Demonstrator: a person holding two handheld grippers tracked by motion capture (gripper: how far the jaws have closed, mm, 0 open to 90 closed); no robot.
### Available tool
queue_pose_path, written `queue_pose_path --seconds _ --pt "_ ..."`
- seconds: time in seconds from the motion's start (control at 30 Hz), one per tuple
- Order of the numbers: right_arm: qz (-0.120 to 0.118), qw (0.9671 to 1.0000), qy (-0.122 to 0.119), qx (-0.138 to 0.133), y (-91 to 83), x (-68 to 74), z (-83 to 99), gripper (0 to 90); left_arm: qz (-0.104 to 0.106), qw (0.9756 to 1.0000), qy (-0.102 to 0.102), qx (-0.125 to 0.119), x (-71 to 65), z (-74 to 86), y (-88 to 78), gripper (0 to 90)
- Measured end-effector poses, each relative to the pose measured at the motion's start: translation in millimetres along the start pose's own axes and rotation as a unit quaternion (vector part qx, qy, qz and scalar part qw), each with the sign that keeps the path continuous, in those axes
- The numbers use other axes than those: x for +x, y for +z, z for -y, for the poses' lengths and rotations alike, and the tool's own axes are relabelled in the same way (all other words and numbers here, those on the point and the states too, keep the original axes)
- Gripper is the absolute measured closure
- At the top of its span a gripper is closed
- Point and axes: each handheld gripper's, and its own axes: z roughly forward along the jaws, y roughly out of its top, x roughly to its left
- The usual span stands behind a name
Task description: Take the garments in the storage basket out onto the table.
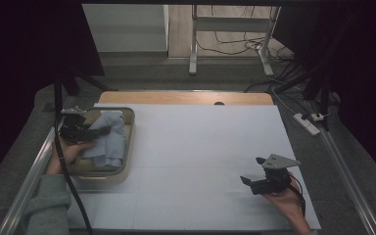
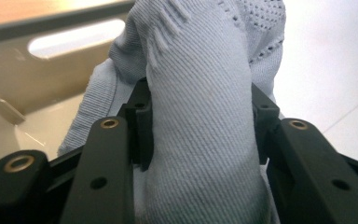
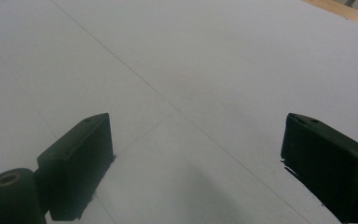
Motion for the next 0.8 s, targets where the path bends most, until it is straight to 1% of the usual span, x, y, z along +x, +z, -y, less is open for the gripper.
queue_pose_path --seconds 0.23,0.3,0.53,0.63,0.8 --pt "0.000 1.0000 0.000 0.000 0.1 -0.2 0.0 8.5 0.002 0.9998 0.001 -0.018 -1.4 -1.4 -7.4 55.8" --pt "0.000 1.0000 0.000 0.000 0.3 -0.1 0.1 8.5 0.004 0.9997 -0.001 -0.026 -1.7 -1.8 -9.9 55.8" --pt "0.001 1.0000 0.001 0.001 0.2 -0.1 0.1 8.5 0.009 0.9988 0.002 -0.047 -5.0 -3.8 -17.3 55.7" --pt "0.002 1.0000 0.001 0.001 0.2 -0.1 0.1 8.5 0.012 0.9986 0.006 -0.052 -6.6 -4.9 -20.1 55.5" --pt "0.002 1.0000 0.001 0.002 0.3 -0.2 0.2 8.5 0.015 0.9979 0.003 -0.063 -7.0 -5.2 -23.4 55.5"
